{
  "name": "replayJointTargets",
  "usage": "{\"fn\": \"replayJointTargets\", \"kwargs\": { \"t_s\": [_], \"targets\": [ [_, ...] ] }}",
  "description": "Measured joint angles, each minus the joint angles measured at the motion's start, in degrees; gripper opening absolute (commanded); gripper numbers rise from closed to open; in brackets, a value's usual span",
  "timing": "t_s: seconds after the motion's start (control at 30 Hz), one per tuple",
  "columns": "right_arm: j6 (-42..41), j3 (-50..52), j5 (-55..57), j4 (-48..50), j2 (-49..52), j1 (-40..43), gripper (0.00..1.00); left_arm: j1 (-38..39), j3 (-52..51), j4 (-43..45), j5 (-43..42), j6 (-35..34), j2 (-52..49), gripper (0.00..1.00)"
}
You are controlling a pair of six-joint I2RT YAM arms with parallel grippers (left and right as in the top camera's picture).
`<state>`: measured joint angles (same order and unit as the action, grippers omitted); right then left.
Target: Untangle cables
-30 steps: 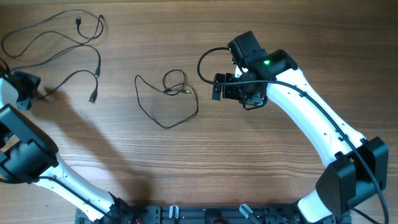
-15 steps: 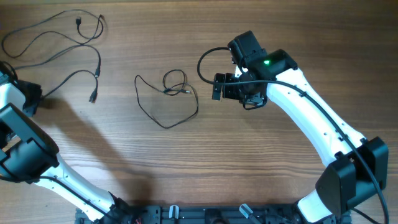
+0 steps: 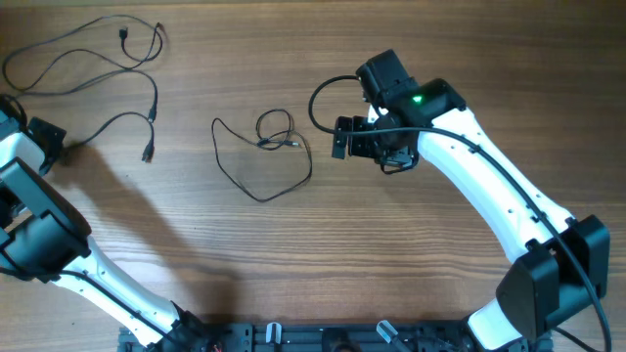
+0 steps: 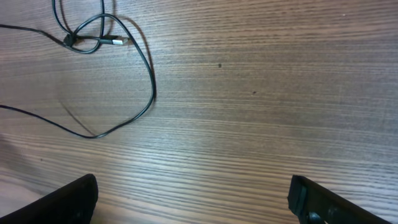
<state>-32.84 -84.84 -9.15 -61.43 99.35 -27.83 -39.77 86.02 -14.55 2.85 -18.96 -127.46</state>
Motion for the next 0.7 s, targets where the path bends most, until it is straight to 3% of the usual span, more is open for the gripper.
{"fn": "replayJointTargets", "kwargs": {
  "t_s": [0.13, 0.17, 0.2, 0.3, 0.47, 0.57, 0.7],
  "targets": [
    [-0.2, 0.0, 0.0, -1.7, 0.0, 0.0, 1.00, -1.4, 1.3, -0.3, -1.9, 3.9, -0.7, 0.06],
    [-0.2, 0.0, 0.0, -1.7, 0.0, 0.0, 1.00, -2.5, 2.5, -1.7, -2.9, 4.3, -1.0, 0.21],
    [-0.2, 0.0, 0.0, -1.5, 0.0, 0.0, 1.00, -3.5, 3.3, -2.2, -3.8, 4.6, -1.0, 0.52],
    [-0.6, 0.0, 0.0, -0.2, 0.0, 0.0, 1.00, -6.4, 5.7, -1.7, -12.2, 2.6, -0.8, 0.82],
    [-0.6, 0.0, 0.0, -0.2, 0.0, 0.0, 1.00, -3.3, 5.8, -2.7, -19.7, 0.6, -0.7, 0.82],
    [-0.6, 0.0, 0.0, -0.2, 0.0, -0.1, 1.00, 1.9, 5.8, -1.8, -21.0, 0.6, -0.7, 0.75],
    [-0.8, 0.0, 0.0, -0.1, 0.0, -0.2, 1.00, 11.7, 5.8, -2.2, -20.9, 2.3, -0.2, 0.75]
  ]
}}
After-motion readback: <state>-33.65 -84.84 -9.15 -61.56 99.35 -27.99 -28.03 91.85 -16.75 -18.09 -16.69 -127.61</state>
